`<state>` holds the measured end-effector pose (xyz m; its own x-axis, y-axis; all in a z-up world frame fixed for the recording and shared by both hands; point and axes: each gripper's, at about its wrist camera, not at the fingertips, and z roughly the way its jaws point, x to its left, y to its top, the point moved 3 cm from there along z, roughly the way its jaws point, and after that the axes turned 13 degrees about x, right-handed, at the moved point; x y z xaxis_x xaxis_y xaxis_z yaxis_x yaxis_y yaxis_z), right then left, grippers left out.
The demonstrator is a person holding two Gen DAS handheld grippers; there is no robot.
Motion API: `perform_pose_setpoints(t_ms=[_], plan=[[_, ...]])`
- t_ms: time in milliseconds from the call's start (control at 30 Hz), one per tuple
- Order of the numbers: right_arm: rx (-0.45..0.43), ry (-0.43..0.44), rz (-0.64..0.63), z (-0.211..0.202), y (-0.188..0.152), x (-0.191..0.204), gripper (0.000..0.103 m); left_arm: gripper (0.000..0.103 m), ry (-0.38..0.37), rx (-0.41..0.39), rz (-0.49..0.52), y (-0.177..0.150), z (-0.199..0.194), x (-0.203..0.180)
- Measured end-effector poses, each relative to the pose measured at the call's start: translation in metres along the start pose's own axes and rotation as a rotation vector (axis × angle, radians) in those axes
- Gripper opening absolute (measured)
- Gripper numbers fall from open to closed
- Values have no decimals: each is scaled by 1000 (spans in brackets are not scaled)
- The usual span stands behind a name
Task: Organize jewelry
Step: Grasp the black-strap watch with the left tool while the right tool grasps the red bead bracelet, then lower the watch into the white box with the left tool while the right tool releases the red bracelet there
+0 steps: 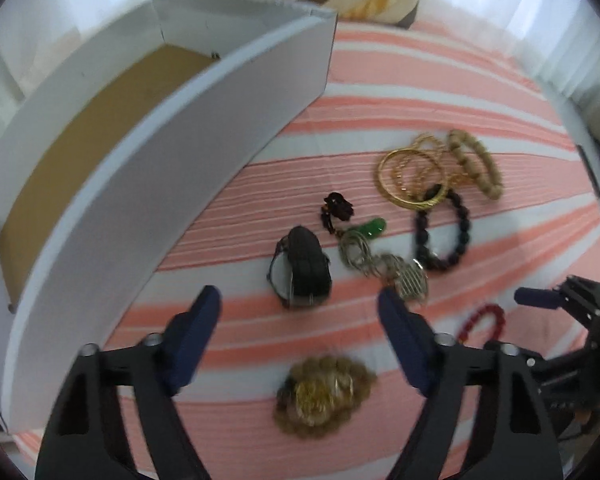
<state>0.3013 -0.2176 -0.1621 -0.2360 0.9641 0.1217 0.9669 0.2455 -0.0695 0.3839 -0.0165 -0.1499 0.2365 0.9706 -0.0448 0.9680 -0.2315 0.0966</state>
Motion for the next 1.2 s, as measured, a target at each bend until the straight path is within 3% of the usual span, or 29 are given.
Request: perform_pose_setpoints(t_ms=[67,100,133,167,200,333,633,900,1033,1200], plan=[[30,-53,-36,8,6,6,65,69,0,34,-6,7,12,-1],[21,-81,-57,7,8,10,61,57,4,41,-6,8,16,-2],[22,-127,-79,8,10,14,46,29,12,55,-4,10,21,-3],[19,-177,-94,7,10,17,33,20,20,71,-3,11,25,-4],[20,-179,-102,5,10,19,10,18,27,79,-7,11,28,-4],[29,-143,-113,-8,3,23,10,18,26,54,-22,7,21,-2],[-82,-110,-131,-90,-9,40,10,18,-42,8,-55,-10,-44,12],[-230,-110,-233,-163,47,110,10,18,-88,-48,-134,-21,-126,60],[-313,-77,-298,-202,80,151,10,18,-45,-120,-216,-21,-166,113],[-375,-52,-382,-220,135,212,10,18,-12,-154,-338,-20,-177,181]])
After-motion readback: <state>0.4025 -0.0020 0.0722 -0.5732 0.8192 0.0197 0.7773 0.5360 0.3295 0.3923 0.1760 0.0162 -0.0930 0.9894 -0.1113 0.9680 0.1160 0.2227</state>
